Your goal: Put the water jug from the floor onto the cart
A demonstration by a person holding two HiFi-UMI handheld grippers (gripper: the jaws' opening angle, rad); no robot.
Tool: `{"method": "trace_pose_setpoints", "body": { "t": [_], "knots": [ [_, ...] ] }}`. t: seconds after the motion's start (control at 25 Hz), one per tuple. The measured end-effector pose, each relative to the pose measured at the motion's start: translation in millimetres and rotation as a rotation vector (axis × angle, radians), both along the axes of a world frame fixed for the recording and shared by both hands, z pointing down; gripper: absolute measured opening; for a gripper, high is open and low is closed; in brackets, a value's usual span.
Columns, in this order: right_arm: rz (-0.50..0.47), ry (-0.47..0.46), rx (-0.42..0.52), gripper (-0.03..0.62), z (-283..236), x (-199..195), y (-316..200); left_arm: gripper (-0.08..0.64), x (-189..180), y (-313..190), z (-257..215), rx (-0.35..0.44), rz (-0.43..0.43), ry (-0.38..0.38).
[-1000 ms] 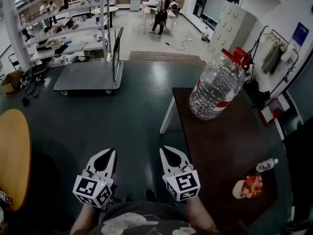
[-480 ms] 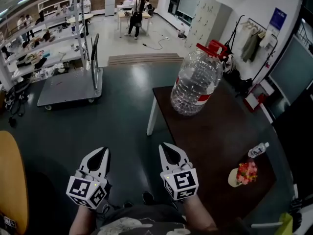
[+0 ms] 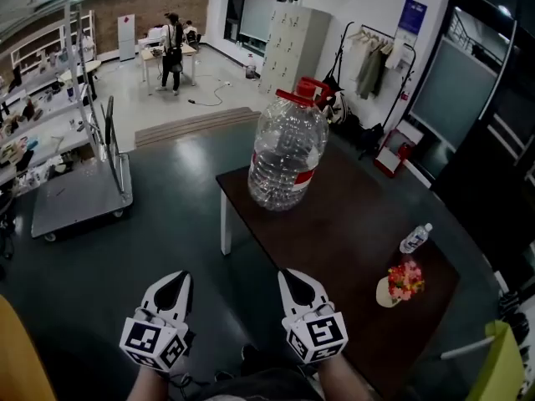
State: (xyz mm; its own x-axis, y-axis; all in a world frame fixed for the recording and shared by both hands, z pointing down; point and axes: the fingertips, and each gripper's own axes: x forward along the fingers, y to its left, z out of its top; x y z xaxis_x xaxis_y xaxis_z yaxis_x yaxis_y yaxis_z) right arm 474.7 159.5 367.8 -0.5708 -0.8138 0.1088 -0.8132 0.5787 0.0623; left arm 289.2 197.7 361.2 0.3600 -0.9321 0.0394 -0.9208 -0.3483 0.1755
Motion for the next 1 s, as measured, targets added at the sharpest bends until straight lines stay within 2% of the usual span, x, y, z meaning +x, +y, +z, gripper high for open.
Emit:
{"method": "trace_pose_setpoints", "body": {
  "t": [0.16,0.36,0.52,0.72,0.88,1.0],
  "knots": [
    [0.076,0.011,0.041,-0.009,-11.6,14.8,-21.9,0.008,7.5,-23.2,-2.4,-0.001,0.058,0.022],
    [0.120,-0.106,0.048,-0.009,-22.8,19.3,-71.7,0.008,7.7,-65.8,-5.3,-0.011,0.073,-0.007],
    [0.147,-0.135,0.044,-0.009,-26.0,14.2,-122.4,0.008,5.3,-113.0,-13.8,-0.011,0.097,-0.024],
    [0.166,-0.023,0.141,-0.009,-45.2,12.4,-175.0,0.008,12.9,-174.2,-25.0,-0.008,0.116,-0.052],
    [0.175,0.024,0.150,-0.009,-59.4,16.3,-209.8,0.008,22.0,-214.6,-37.1,0.017,0.136,-0.075],
    [0.205,0.045,0.150,-0.008,-69.2,19.4,-234.3,0.008,28.9,-243.9,-45.3,0.014,0.170,-0.057]
  ]
}}
